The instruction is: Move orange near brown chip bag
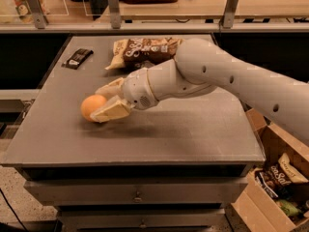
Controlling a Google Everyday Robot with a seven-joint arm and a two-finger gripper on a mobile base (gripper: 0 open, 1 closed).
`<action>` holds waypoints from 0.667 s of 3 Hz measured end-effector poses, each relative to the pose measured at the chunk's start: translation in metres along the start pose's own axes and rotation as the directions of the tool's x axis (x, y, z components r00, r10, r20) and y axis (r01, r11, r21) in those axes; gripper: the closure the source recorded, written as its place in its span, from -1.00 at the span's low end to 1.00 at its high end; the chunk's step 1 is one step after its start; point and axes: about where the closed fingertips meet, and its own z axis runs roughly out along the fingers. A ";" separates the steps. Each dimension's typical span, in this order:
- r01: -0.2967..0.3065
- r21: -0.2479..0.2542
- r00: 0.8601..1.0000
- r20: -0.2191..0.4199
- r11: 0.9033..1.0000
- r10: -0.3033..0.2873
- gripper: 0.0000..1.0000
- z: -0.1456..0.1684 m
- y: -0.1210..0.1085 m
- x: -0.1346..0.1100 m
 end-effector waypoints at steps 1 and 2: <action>-0.028 0.037 1.000 0.013 0.999 0.028 0.74 -0.015 -0.004 -0.005; -0.066 0.142 0.997 0.035 0.988 0.062 1.00 -0.046 -0.019 -0.004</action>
Offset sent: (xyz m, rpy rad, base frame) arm 0.0423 -0.0887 0.0389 0.0756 -0.0159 -0.3233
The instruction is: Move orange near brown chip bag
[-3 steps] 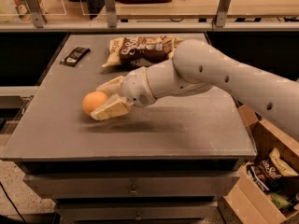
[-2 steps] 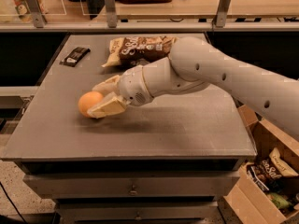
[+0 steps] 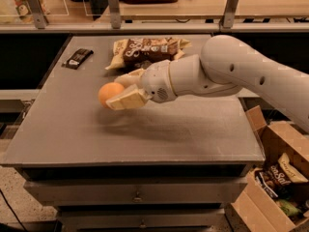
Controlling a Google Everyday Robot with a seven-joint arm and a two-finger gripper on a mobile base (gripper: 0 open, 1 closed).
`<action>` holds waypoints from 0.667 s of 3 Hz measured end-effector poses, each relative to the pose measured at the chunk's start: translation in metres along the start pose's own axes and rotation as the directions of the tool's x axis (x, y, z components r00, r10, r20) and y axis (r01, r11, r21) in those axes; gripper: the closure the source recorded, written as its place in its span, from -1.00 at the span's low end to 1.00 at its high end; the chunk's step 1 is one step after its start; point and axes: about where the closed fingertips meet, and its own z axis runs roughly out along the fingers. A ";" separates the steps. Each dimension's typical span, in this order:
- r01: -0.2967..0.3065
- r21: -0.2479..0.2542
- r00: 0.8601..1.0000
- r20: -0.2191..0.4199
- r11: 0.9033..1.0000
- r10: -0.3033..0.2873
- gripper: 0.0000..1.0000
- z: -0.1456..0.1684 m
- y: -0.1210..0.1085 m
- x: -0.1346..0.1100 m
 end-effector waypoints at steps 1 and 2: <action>-0.038 0.129 0.999 0.005 0.991 0.038 1.00 -0.033 -0.031 0.007; -0.066 0.237 0.998 0.015 0.969 0.064 1.00 -0.060 -0.065 0.015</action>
Offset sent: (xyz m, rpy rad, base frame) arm 0.0945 -0.1180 0.0181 0.0303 -0.0519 -0.3969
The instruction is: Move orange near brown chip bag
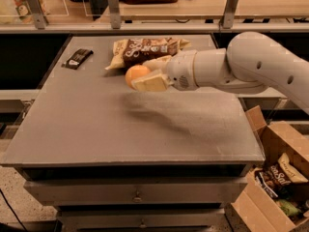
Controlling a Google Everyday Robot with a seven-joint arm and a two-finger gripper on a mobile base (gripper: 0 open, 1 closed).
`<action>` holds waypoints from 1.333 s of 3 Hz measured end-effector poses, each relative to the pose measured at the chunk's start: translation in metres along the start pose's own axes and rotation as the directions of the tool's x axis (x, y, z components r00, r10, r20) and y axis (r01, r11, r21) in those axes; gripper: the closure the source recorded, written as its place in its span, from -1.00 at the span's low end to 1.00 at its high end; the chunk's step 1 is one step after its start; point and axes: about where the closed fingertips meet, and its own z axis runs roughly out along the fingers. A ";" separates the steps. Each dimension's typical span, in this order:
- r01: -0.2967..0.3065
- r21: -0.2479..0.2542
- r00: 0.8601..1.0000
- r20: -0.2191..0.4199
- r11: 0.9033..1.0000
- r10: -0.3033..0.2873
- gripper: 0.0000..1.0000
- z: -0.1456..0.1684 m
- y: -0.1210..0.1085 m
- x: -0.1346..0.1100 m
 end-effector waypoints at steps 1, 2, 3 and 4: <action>-0.009 0.072 1.000 0.008 0.997 0.009 1.00 -0.005 -0.032 0.001; -0.009 0.120 1.000 0.013 0.993 0.007 0.67 -0.003 -0.052 0.004; -0.021 0.163 1.000 0.025 0.986 0.017 0.21 0.001 -0.065 0.014; -0.033 0.186 0.999 0.026 0.982 0.029 -0.27 0.007 -0.072 0.027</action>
Offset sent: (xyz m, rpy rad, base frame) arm 0.0715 -0.0369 -0.0013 0.0102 -0.0652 -0.1773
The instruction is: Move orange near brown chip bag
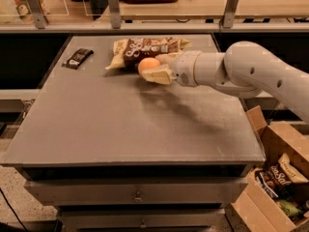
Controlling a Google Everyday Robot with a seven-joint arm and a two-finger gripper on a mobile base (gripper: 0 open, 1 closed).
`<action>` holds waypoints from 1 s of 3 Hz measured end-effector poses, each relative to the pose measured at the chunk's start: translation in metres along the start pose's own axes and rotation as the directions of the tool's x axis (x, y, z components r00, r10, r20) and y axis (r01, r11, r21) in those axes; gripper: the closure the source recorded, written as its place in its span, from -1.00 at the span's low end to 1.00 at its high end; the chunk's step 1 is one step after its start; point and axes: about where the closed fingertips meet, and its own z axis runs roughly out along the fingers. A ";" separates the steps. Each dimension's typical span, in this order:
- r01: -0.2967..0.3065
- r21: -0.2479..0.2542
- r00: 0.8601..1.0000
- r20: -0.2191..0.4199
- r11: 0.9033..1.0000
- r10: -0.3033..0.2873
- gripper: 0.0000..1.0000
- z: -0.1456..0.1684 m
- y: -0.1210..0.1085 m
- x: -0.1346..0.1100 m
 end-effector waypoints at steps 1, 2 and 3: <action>-0.013 0.007 1.000 -0.006 1.000 0.013 -0.72 0.001 0.000 0.013; -0.007 0.000 1.000 -0.001 1.000 0.007 -1.00 -0.003 0.001 0.015; 0.005 0.008 1.000 -0.011 1.000 -0.005 -1.00 -0.018 0.002 0.013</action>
Offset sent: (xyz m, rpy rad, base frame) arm -0.0084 -0.0170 -0.0133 0.0024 -0.0006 0.0033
